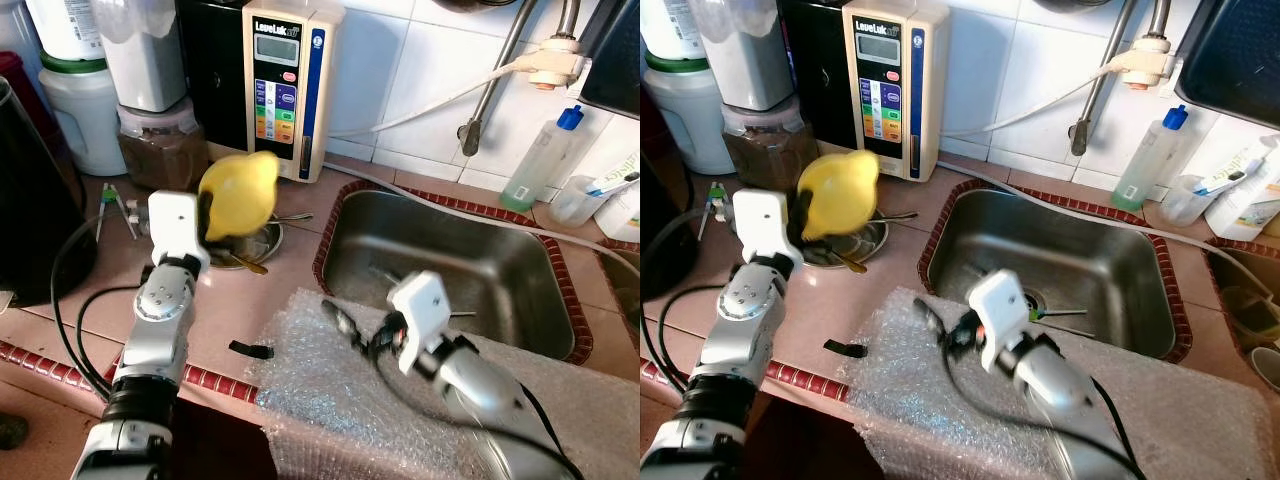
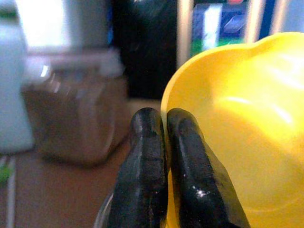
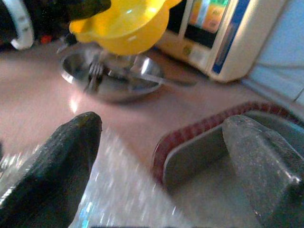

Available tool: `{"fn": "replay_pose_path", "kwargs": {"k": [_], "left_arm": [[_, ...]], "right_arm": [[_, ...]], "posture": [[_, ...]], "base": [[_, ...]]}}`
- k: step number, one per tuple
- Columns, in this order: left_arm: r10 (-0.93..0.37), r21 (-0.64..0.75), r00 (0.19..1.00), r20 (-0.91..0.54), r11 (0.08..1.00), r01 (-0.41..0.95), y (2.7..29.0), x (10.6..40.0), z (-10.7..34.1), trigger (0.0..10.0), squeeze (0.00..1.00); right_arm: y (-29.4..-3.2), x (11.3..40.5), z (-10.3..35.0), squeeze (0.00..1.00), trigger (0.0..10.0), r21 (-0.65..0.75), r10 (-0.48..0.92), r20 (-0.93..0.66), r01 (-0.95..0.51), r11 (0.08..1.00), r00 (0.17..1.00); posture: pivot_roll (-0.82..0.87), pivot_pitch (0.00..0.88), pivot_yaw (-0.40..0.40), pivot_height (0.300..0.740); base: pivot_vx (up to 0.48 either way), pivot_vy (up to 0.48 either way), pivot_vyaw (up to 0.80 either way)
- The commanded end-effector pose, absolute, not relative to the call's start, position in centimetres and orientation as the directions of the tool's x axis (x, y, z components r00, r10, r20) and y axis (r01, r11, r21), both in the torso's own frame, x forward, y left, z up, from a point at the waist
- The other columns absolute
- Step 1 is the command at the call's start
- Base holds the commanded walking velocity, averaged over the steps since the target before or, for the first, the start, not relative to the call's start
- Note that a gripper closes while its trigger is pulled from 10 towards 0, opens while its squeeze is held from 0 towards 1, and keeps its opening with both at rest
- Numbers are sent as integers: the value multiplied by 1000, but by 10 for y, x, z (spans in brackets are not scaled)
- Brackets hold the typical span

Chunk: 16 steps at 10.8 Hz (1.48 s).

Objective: Kitchen organization

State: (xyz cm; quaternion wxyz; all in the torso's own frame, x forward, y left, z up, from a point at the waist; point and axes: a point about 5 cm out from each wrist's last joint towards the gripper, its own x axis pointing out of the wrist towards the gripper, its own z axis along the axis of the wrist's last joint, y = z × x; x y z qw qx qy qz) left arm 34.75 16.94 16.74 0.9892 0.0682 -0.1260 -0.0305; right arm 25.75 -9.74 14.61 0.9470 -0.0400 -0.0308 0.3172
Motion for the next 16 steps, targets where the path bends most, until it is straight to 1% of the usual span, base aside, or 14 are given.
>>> {"fn": "replay_pose_path", "kwargs": {"k": [1,2,4,5,6,7,8,9,10,12,14,16], "left_arm": [[-145,184,942,302,979,91,155,344,177,0,0],[-272,255,899,343,948,190,134,339,187,0,0],[-414,344,827,381,894,289,111,333,197,0,0],[-434,361,816,382,883,301,108,332,197,0,0],[-494,394,774,396,853,343,97,325,198,0,0],[-523,414,760,387,834,364,92,322,197,0,0],[-533,403,754,384,831,382,88,318,194,0,0],[-537,400,749,387,830,389,86,317,193,0,0],[-545,393,739,396,828,400,83,314,194,0,0],[-552,387,732,400,825,411,79,311,194,0,0],[-530,373,748,399,839,395,80,313,196,0,0],[-538,382,743,397,833,399,81,314,197,0,0]], "right_arm": [[-102,263,152,0,10000,-75,574,60,-570,818,817],[-97,270,158,0,10000,-84,573,91,-567,819,814],[-91,280,169,0,10000,-48,556,153,-556,830,817],[-90,281,171,0,10000,-43,553,163,-554,832,817],[-92,285,175,0,10000,-32,504,183,-507,861,844],[-96,288,177,0,10000,8,460,198,-471,882,865],[-100,294,179,0,10000,36,419,208,-435,900,884],[-101,296,180,0,10000,43,403,209,-420,906,891],[-103,300,180,0,0,69,373,209,-394,916,904],[-102,307,180,0,0,98,340,200,-364,926,919],[-87,315,173,0,0,108,340,136,-356,928,930],[-81,322,169,0,0,146,310,97,-321,936,946]], "posture": [[153,0,-83,740],[159,0,-75,740],[160,0,-66,740],[160,0,-66,740],[159,0,-68,740],[157,0,-71,740],[154,0,-74,740],[154,0,-76,740],[154,0,-76,740],[154,0,-78,740],[157,0,-67,740],[156,0,-55,740]], "base": [[0,0,0],[0,0,0],[0,0,0],[0,0,0],[0,0,0],[0,0,0],[0,0,0],[0,0,0],[0,0,0],[0,0,0],[0,0,0],[0,0,0]]}}
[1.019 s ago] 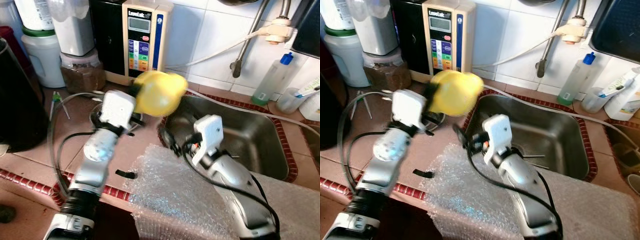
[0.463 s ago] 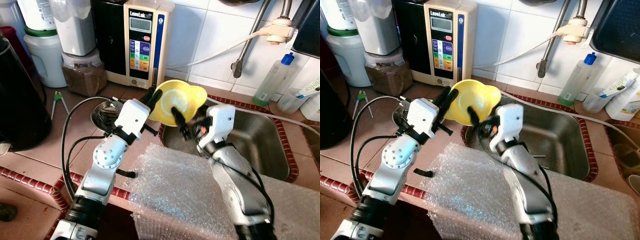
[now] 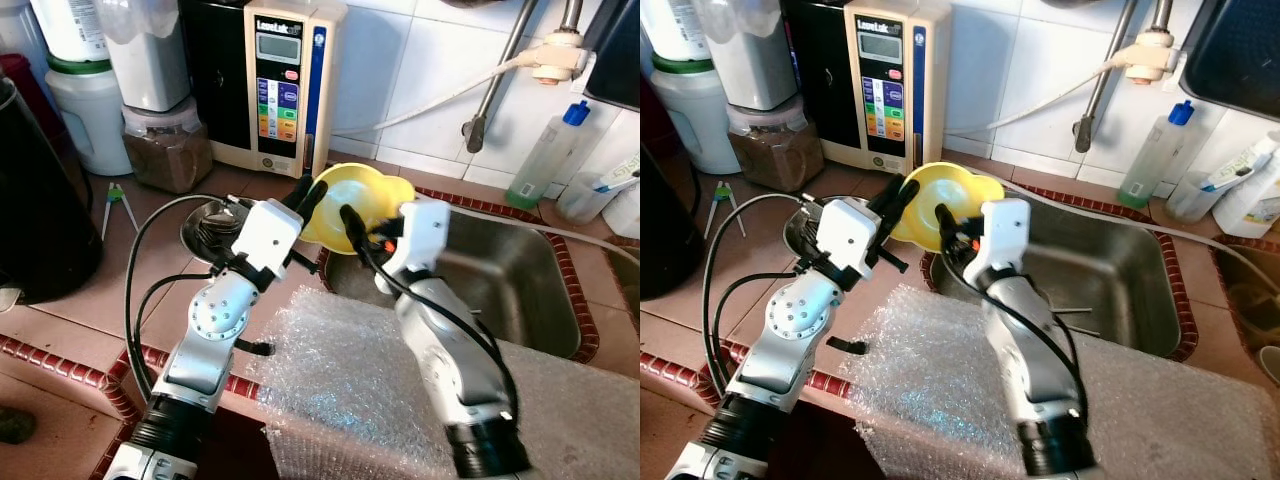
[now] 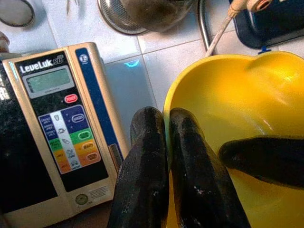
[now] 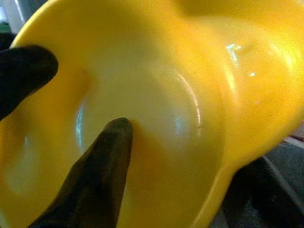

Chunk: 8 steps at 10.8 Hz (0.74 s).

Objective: Kitchen organization

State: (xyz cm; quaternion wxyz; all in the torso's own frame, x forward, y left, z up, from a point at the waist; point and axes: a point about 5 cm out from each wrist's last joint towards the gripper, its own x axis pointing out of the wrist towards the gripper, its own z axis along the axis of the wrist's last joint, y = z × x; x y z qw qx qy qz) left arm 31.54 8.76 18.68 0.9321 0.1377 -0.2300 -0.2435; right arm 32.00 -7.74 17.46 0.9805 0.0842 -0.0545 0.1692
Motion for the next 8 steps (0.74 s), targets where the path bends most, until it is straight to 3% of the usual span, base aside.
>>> {"fn": "replay_pose_path", "kwargs": {"k": [1,8], "left_arm": [[-537,383,744,397,834,398,81,315,198,0,0],[-529,367,752,393,840,398,82,314,196,0,0]], "right_arm": [[-81,324,169,0,0,166,291,90,-303,939,952],[-91,329,161,0,0,187,225,48,-231,955,973]], "posture": [[154,0,-51,740],[154,0,-57,740]], "base": [[0,0,0],[0,0,0]]}}
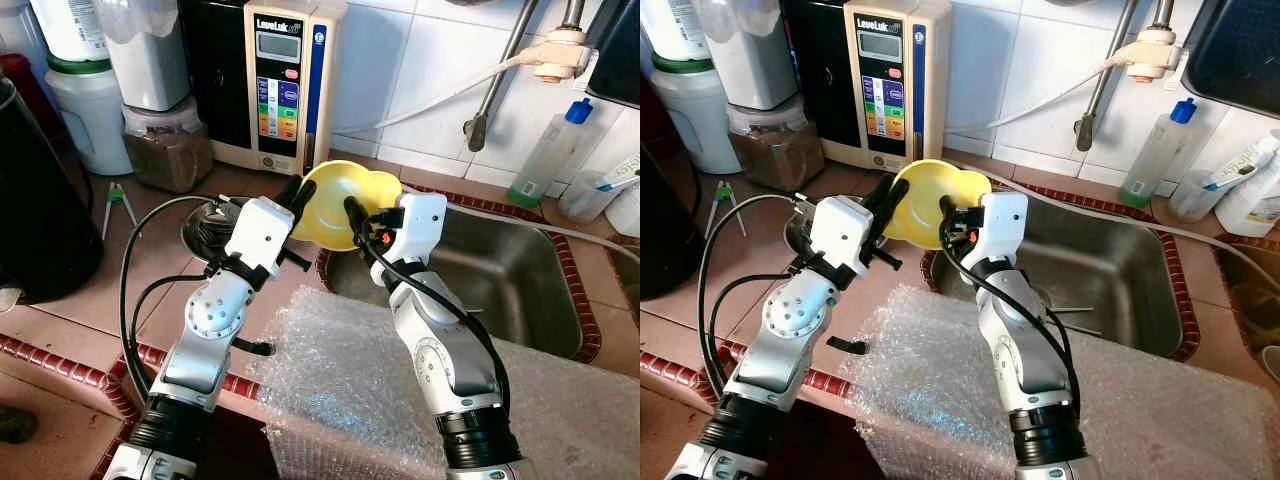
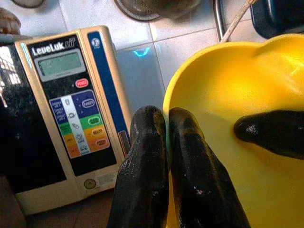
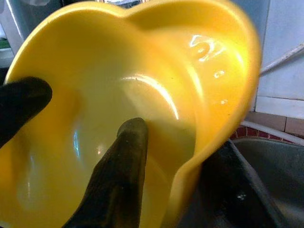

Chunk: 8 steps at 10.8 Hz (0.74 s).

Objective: Kitchen organization

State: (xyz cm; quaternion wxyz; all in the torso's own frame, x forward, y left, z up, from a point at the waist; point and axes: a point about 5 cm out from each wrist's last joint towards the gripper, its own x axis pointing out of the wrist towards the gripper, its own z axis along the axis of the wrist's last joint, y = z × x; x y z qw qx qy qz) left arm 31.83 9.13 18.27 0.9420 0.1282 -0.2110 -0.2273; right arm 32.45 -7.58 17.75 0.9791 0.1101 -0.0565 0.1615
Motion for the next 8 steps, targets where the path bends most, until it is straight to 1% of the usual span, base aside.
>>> {"fn": "replay_pose_path", "kwargs": {"k": [1,6,7,8], "left_arm": [[-535,360,749,390,837,411,80,314,196,0,0],[-547,370,741,389,830,418,79,311,197,0,0],[-539,364,750,383,835,413,80,311,196,4039,0],[-565,353,743,359,819,452,79,310,192,10000,0]], "right_arm": [[-92,329,160,0,0,200,213,43,-218,955,976],[-104,334,151,0,0,227,141,-15,-134,964,990],[-104,335,151,0,0,227,141,-16,-134,965,990],[-103,336,152,0,0,224,141,-15,-135,965,990]], "posture": [[155,0,-58,740],[172,0,-76,740],[172,0,-78,740],[173,0,-79,740]], "base": [[0,0,0],[0,0,0],[0,0,0],[0,0,0]]}}
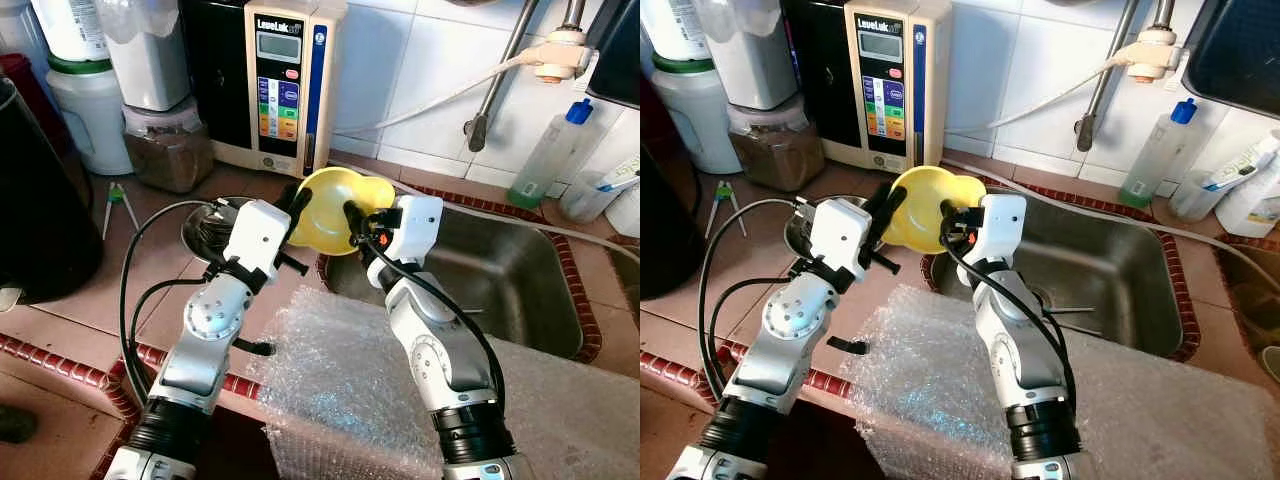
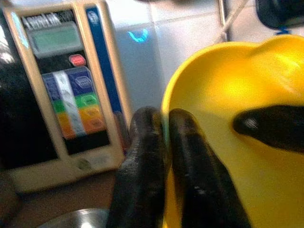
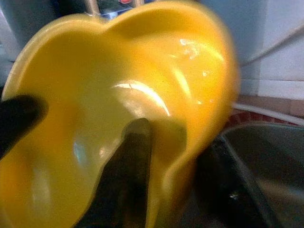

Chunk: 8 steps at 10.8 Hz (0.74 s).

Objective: Kitchen organization

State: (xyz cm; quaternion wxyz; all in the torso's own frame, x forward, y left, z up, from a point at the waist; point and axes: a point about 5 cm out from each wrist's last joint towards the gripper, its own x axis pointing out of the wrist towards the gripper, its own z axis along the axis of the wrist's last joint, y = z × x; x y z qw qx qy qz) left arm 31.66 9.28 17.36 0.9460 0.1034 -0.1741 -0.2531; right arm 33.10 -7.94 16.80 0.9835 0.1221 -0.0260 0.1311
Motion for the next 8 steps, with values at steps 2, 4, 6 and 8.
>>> {"fn": "replay_pose_path", "kwargs": {"k": [2,4,6,8], "left_arm": [[-679,324,671,298,733,598,68,302,185,10000,1000],[-714,330,646,269,699,634,65,299,185,10000,1000],[-788,326,585,193,614,719,63,292,179,10000,1000],[-836,359,543,80,532,767,64,286,162,10000,1000]], "right_arm": [[-114,338,150,0,0,191,79,-18,-74,979,997],[-135,341,146,0,0,154,2,-24,2,988,1000],[-162,347,145,0,0,106,-91,-23,93,990,996],[-194,352,143,0,0,56,-183,-36,184,981,983]], "posture": [[175,0,-80,740],[174,0,-76,740],[175,0,-71,740],[171,0,-61,740]], "base": [[0,0,0],[0,0,0],[0,0,0],[0,0,0]]}}
